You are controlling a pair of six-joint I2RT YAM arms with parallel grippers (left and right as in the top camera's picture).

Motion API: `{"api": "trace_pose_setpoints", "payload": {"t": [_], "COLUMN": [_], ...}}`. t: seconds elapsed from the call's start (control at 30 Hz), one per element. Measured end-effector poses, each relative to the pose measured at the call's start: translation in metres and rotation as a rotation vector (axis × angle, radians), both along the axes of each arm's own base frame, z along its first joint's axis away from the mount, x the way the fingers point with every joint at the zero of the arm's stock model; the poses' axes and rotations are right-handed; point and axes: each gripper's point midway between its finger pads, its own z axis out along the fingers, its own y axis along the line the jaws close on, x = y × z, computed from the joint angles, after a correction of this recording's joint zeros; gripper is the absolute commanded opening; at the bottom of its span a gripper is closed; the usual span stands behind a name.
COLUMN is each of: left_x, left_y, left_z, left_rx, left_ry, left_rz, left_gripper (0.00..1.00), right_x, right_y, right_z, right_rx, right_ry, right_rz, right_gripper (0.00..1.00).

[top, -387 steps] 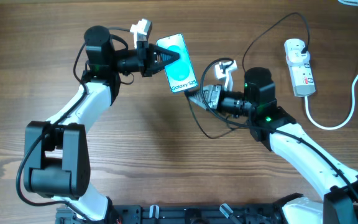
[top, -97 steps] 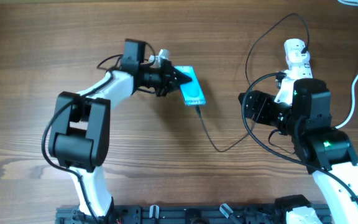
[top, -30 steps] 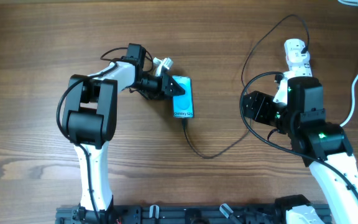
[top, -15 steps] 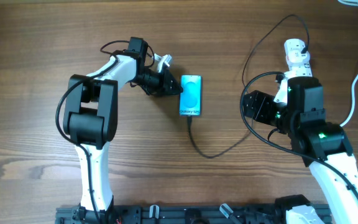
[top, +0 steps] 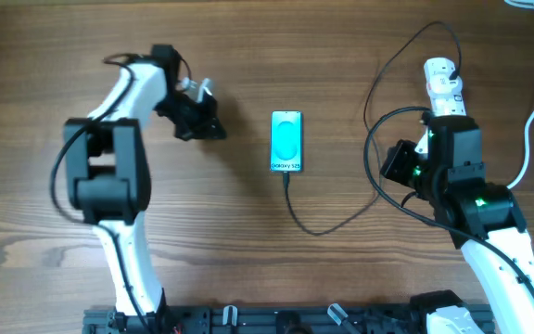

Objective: Plug charger to phone and switch on socket
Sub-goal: 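Open the left gripper and retract the left arm toward rest, then move the right gripper over the white power strip's switch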

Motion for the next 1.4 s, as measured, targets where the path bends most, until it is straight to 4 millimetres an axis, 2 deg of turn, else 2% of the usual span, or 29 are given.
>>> {"api": "trace_pose_setpoints", "payload": {"t": [0.03,0.17,0.23,0.33,0.37,0.47,0.57,0.63,0.7,0.83,0.9,0.97,1.1,1.13,1.2,1.3,1.33,1.4], "left_x": [-0.002,-0.021,-0.037,-0.076,-0.093,-0.133,-0.174,-0.200,-0.223,-0.267,-0.287,-0.305,-0.335,-0.341,-0.349,-0.354,-0.355,-0.359], "left_y": [0.007,0.024,0.026,0.031,0.033,0.039,0.046,0.052,0.056,0.068,0.076,0.084,0.094,0.095,0.098,0.099,0.099,0.098], "left_z": [0.020,0.130,0.183,0.257,0.275,0.308,0.321,0.323,0.319,0.296,0.292,0.291,0.287,0.285,0.273,0.252,0.248,0.244], "left_rx": [0.026,0.104,0.112,0.128,0.138,0.159,0.189,0.208,0.222,0.267,0.292,0.314,0.339,0.339,0.347,0.337,0.324,0.305], "left_ry": [-0.027,-0.250,-0.386,-0.599,-0.654,-0.763,-0.822,-0.847,-0.850,-0.809,-0.816,-0.848,-0.903,-0.926,-0.936,-0.968,-0.997,-1.042], "left_rz": [0.005,0.021,0.028,0.046,0.052,0.073,0.109,0.144,0.177,0.260,0.310,0.373,0.432,0.446,0.459,0.485,0.499,0.513], "left_gripper": [0.04,0.04,0.04,0.04,0.04,0.04,0.04,0.04,0.04,0.04,0.11,0.13,0.22,0.29,0.50,0.92,1.00,1.00], "right_x": [-0.001,-0.007,-0.011,-0.015,-0.016,-0.020,-0.022,-0.022,-0.021,-0.014,-0.012,-0.010,0.003,0.008,0.013,0.021,0.023,0.030], "right_y": [-0.005,-0.028,-0.041,-0.071,-0.083,-0.104,-0.119,-0.128,-0.135,-0.142,-0.143,-0.143,-0.145,-0.146,-0.147,-0.154,-0.156,-0.162], "right_z": [-0.002,-0.008,-0.011,-0.013,-0.013,-0.013,-0.016,-0.021,-0.030,-0.055,-0.065,-0.069,-0.062,-0.060,-0.057,-0.051,-0.049,-0.046], "right_rx": [-0.010,-0.055,-0.061,-0.062,-0.063,-0.068,-0.086,-0.110,-0.126,-0.141,-0.146,-0.148,-0.136,-0.133,-0.131,-0.141,-0.147,-0.159], "right_ry": [0.009,0.047,0.069,0.084,0.084,0.088,0.100,0.119,0.152,0.226,0.254,0.261,0.199,0.178,0.153,0.104,0.087,0.055], "right_rz": [-0.029,-0.171,-0.243,-0.384,-0.433,-0.514,-0.568,-0.600,-0.619,-0.640,-0.639,-0.639,-0.647,-0.649,-0.653,-0.681,-0.693,-0.719], "right_gripper": [0.05,0.04,0.04,0.05,0.05,0.05,0.04,0.04,0.04,0.04,0.04,0.04,0.04,0.04,0.04,0.05,0.04,0.04]}}
